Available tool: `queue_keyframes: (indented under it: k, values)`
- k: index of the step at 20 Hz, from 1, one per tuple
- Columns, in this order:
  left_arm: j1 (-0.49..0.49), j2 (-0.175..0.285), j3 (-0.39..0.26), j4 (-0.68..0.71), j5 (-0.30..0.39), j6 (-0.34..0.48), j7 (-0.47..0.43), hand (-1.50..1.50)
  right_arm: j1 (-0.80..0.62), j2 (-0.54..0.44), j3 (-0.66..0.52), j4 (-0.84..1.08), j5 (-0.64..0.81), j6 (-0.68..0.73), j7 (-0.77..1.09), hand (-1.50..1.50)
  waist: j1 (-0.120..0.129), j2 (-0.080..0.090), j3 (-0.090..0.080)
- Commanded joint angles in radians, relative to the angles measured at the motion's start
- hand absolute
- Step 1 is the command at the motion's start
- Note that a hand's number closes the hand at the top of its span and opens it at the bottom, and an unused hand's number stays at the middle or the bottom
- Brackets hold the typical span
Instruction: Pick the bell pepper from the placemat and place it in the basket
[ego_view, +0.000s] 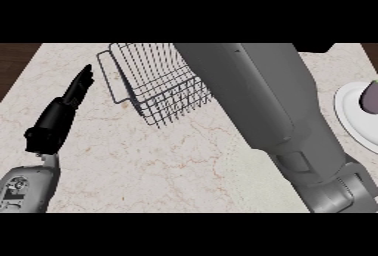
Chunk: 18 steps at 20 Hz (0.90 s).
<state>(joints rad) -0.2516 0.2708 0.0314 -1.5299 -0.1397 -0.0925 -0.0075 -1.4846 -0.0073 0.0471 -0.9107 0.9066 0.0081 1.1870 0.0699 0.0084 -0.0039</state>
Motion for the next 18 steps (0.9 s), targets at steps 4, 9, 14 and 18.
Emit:
queue_keyframes:
  k: [4,9,14,18]
  values:
    - [0.008,-0.009,0.000,-0.014,-0.015,0.020,0.011,0.00,-0.108,0.007,0.037,0.227,-0.026,0.118,0.226,1.50,-0.011,-0.008,0.000]
    - [-0.021,0.001,0.021,0.013,0.002,0.005,0.010,0.00,-0.165,0.007,0.029,0.334,-0.089,0.157,0.167,1.50,-0.021,-0.005,0.001]
    - [-0.015,-0.006,0.016,0.025,-0.018,0.017,0.017,0.00,-0.167,0.007,0.016,0.339,-0.212,0.078,0.143,-1.50,-0.029,-0.008,0.002]
    - [0.000,-0.009,0.019,0.019,-0.013,0.010,-0.021,0.00,-0.151,0.007,0.023,0.392,-0.201,-0.078,0.066,-1.50,-0.026,-0.001,0.002]
